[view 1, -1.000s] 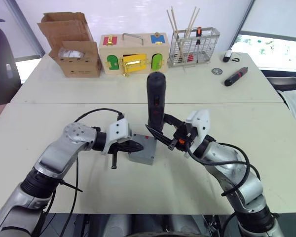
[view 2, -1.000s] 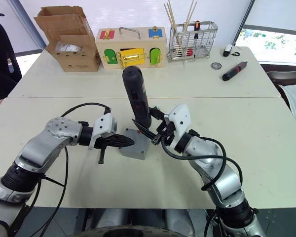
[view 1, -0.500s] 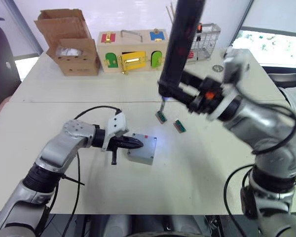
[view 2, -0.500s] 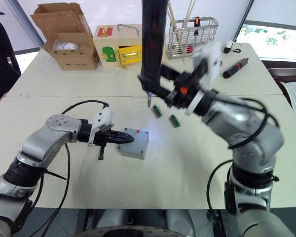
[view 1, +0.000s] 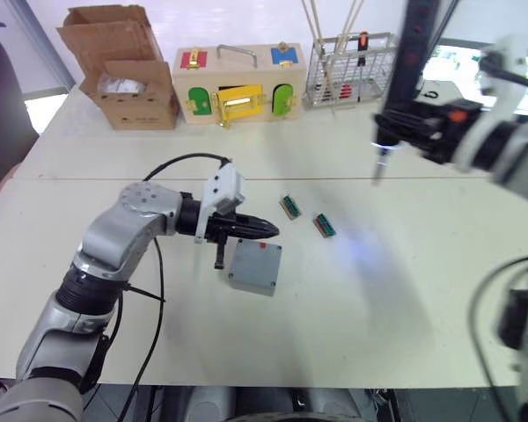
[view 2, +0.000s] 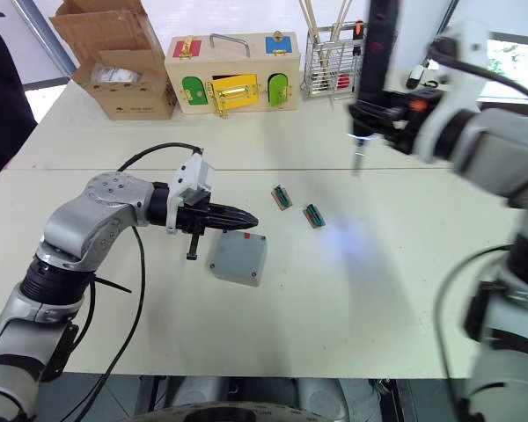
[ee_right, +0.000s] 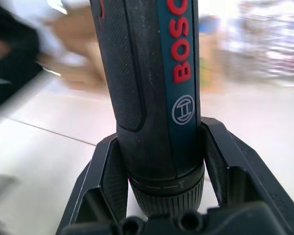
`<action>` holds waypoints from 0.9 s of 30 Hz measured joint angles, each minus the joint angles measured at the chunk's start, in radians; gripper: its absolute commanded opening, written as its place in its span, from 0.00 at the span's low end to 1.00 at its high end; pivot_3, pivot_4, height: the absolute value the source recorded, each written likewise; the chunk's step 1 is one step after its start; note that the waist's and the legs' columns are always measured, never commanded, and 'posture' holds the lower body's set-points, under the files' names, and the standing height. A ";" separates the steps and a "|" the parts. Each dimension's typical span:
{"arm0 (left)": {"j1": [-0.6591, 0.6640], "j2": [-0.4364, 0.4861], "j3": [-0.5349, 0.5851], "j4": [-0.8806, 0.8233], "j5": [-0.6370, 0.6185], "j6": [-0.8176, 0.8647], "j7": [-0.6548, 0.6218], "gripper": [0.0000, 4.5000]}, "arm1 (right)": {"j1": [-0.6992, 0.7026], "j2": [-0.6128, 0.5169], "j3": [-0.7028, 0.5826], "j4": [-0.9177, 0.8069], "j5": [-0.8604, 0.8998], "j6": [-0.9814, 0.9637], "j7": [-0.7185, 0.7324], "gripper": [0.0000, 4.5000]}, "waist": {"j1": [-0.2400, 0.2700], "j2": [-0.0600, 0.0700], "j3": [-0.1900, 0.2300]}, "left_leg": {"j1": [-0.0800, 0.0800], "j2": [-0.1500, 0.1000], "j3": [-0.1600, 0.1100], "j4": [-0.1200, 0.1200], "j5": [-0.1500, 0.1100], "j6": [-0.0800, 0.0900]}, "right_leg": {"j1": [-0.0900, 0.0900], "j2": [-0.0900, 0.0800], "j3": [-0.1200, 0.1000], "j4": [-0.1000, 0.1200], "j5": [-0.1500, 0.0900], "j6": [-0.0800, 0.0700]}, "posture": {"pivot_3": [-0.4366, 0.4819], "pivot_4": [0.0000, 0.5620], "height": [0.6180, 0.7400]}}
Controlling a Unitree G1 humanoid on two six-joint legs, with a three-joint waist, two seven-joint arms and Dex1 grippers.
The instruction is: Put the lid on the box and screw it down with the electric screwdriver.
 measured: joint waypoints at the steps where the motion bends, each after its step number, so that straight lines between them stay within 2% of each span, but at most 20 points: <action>1: 0.004 0.000 -0.013 -0.013 0.006 -0.004 -0.008 0.00 | 0.033 -0.042 0.001 0.025 -0.001 0.043 0.027 0.40 | -0.003 0.000 0.000 | 0.000 0.001 0.000 0.000 -0.001 0.001 | 0.001 0.000 0.000 -0.003 0.000 0.000 | 0.48 0.27 1.00; 3: 0.012 0.000 -0.056 -0.049 0.016 -0.021 -0.022 0.00 | 0.140 -0.129 0.032 0.078 -0.013 0.109 0.089 0.40 | -0.009 0.000 0.000 | 0.001 0.001 0.004 0.000 -0.001 0.001 | 0.001 0.000 0.003 -0.004 0.000 0.000 | 0.48 0.27 1.00; 5: 0.023 0.000 -0.093 -0.081 0.033 -0.040 -0.029 0.00 | 0.204 -0.166 0.060 0.142 -0.009 0.133 0.128 0.40 | -0.014 0.002 0.002 | 0.003 0.001 0.007 0.000 -0.001 0.002 | 0.000 0.001 0.005 -0.001 0.000 0.000 | 0.48 0.27 1.00; 8: 0.051 -0.004 -0.128 -0.091 0.062 -0.069 -0.025 0.00 | 0.239 -0.192 0.076 0.244 0.052 0.133 0.189 0.40 | -0.012 0.004 0.003 | 0.006 0.002 0.009 0.001 -0.001 0.002 | 0.000 0.003 0.008 0.003 0.000 0.000 | 0.48 0.27 1.00; 11: 0.083 -0.009 -0.138 -0.086 0.082 -0.087 -0.013 0.00 | 0.279 -0.227 0.150 0.340 0.065 0.134 0.221 0.40 | -0.005 0.003 0.003 | 0.006 0.003 0.008 0.002 -0.001 0.002 | 0.001 0.003 0.007 0.004 0.000 0.000 | 0.48 0.27 1.00; 15: 0.095 -0.028 -0.142 -0.068 0.096 -0.102 0.005 0.00 | 0.279 -0.219 0.264 0.416 0.046 0.134 0.227 0.40 | -0.002 0.003 0.003 | 0.004 0.002 0.008 0.004 -0.001 0.002 | 0.000 0.002 0.007 0.003 0.000 0.000 | 0.48 0.27 1.00; 23: 0.132 -0.005 -0.124 -0.085 0.098 -0.080 0.057 0.00 | 0.193 -0.170 0.398 0.489 -0.050 0.134 0.264 0.40 | -0.005 0.002 0.003 | 0.004 0.002 0.008 0.003 -0.001 0.002 | -0.001 0.003 0.007 0.004 0.000 0.000 | 0.48 0.27 1.00; 25: 0.134 0.000 -0.107 -0.092 0.094 -0.068 0.071 0.00 | 0.173 -0.162 0.411 0.497 -0.087 0.134 0.281 0.62 | -0.004 0.002 0.004 | 0.004 0.002 0.008 0.003 -0.001 0.002 | -0.001 0.003 0.007 0.004 0.000 0.000 | 0.48 0.27 1.00; 27: 0.138 0.005 -0.089 -0.091 0.091 -0.055 0.087 0.00 | 0.155 -0.144 0.413 0.497 -0.128 0.133 0.302 0.75 | -0.004 0.001 0.004 | 0.004 0.002 0.008 0.004 -0.001 0.002 | -0.001 0.003 0.007 0.004 0.000 0.000 | 0.48 0.27 1.00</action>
